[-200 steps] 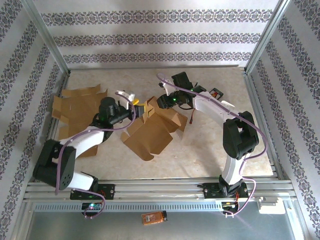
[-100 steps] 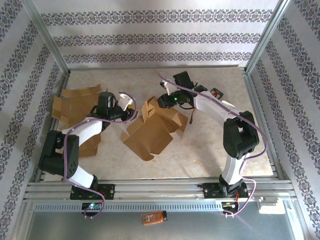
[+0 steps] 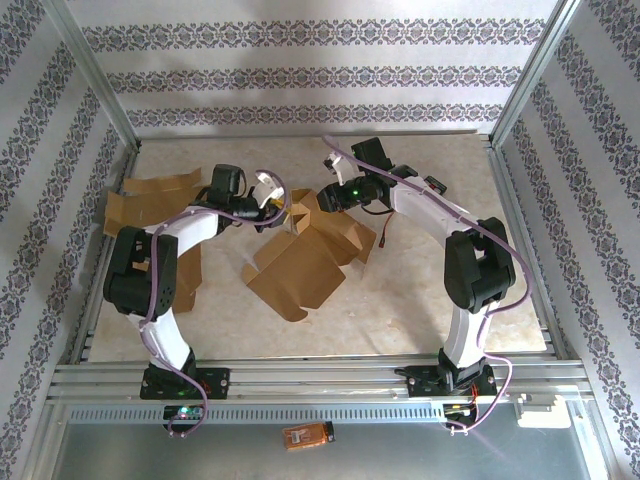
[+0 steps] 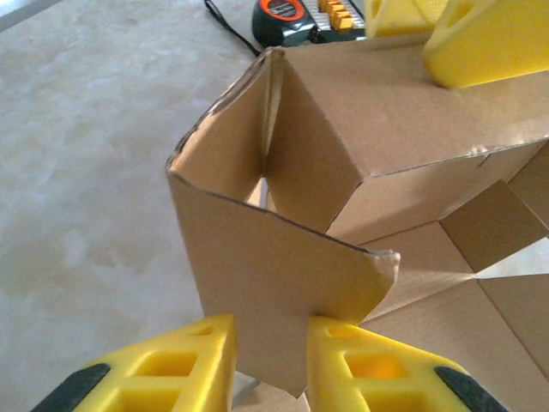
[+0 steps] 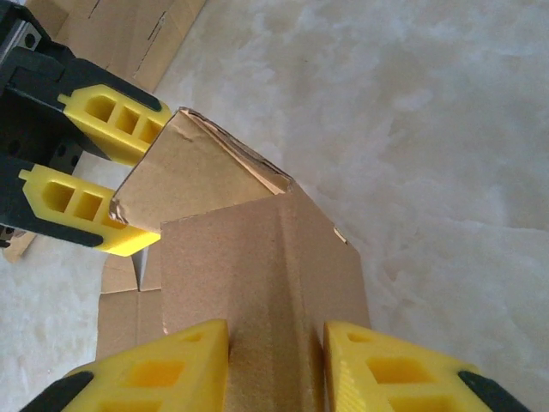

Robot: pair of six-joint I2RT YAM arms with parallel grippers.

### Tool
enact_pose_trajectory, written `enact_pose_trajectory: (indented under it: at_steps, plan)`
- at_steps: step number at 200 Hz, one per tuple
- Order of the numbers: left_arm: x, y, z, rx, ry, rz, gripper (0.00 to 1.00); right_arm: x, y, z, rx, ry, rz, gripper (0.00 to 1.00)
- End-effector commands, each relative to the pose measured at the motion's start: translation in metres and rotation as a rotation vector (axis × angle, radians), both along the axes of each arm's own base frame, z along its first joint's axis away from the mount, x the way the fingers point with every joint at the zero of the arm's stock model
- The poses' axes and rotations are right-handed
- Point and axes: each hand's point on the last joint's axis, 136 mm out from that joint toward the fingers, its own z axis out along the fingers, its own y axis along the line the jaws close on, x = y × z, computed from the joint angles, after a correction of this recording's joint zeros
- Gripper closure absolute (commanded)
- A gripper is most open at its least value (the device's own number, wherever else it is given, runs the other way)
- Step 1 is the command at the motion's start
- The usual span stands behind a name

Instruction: Fold the paper box

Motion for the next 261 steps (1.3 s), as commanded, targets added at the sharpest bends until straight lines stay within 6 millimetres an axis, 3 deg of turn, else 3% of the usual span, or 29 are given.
enact_pose_trajectory:
  at_steps: [1, 44, 118, 173, 217, 261]
  plan:
    - [-0.020, -0.018, 0.004, -0.011, 0.011, -0.131, 0.73, -0.005, 0.003, -0.009, -0.002, 0.058, 0.010, 0.65]
    - [-0.025, -0.017, 0.011, 0.022, -0.044, -0.181, 0.75, -0.005, 0.001, -0.011, -0.013, 0.056, 0.009, 0.65]
    - [-0.019, -0.041, -0.018, 0.174, -0.080, -0.267, 0.79, -0.007, 0.006, -0.012, -0.007, 0.072, 0.025, 0.65]
    - [-0.009, -0.051, -0.021, 0.172, -0.144, -0.258, 0.85, -0.009, 0.009, -0.013, 0.004, 0.082, 0.046, 0.64]
    - [0.017, -0.038, -0.015, 0.246, -0.281, -0.120, 0.83, -0.006, 0.007, -0.012, 0.008, 0.088, 0.050, 0.64]
    - [0.002, -0.024, 0.004, 0.283, -0.344, -0.087, 0.74, -0.004, 0.003, -0.018, -0.014, 0.087, 0.040, 0.64]
